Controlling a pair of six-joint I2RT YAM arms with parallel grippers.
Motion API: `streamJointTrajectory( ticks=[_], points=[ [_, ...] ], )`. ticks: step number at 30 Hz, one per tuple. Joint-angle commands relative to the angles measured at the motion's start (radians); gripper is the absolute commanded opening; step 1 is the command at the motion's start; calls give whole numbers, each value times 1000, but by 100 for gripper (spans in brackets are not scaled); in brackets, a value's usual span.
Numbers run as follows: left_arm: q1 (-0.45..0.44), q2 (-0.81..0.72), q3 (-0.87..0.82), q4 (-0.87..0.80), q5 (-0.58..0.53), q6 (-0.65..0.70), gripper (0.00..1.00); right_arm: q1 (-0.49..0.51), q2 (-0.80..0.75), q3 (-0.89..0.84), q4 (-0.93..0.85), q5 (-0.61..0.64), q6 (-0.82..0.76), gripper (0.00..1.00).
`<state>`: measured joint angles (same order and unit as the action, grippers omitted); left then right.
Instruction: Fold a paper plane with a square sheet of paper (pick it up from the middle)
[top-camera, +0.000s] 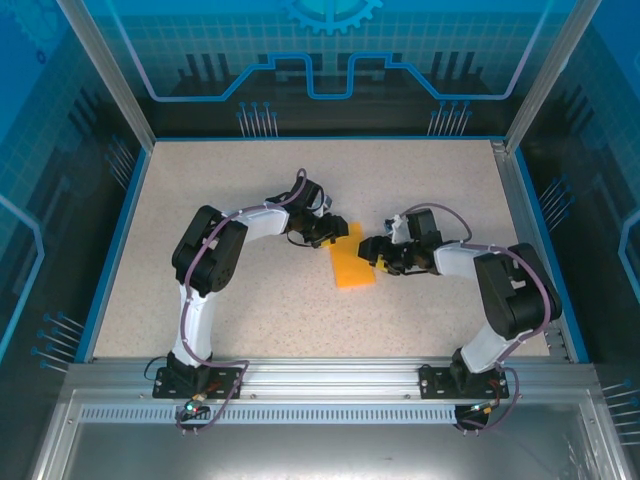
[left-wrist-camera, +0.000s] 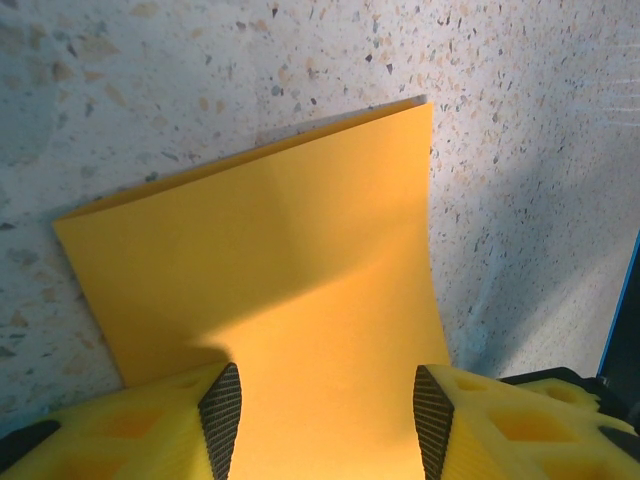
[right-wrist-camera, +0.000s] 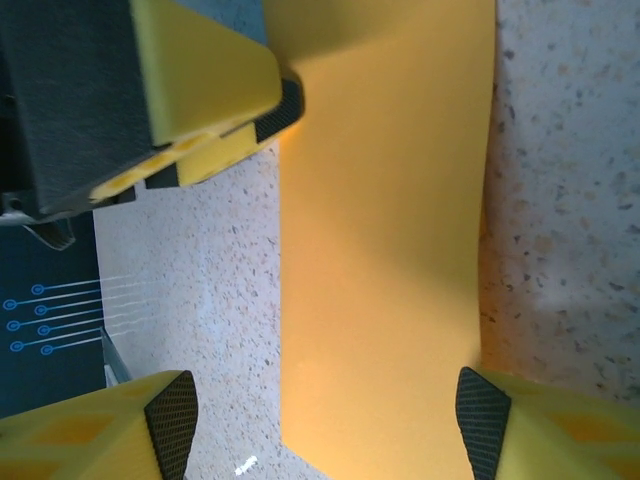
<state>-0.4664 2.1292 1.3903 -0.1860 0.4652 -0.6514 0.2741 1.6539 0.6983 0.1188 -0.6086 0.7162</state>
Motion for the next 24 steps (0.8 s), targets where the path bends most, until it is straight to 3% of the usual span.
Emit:
streamJointTrajectory(
  ticks=[1, 10, 14, 19, 24],
  points=[
    [2, 2, -32, -65, -1, 15, 52, -3, 8, 29, -77, 32, -11, 72],
    [2, 2, -47, -59, -3, 16, 51, 55, 34, 95, -192, 161, -42, 70],
    [2, -1, -52, -57, -2, 15, 51, 57, 48, 91, -143, 85, -22, 65],
    [2, -12, -49, -54, 13, 47, 51, 40, 37, 79, -134, 77, -12, 58],
    [1, -29, -35, -54, 46, 94, 52, 5, 53, 53, -89, 9, -3, 57]
  ],
)
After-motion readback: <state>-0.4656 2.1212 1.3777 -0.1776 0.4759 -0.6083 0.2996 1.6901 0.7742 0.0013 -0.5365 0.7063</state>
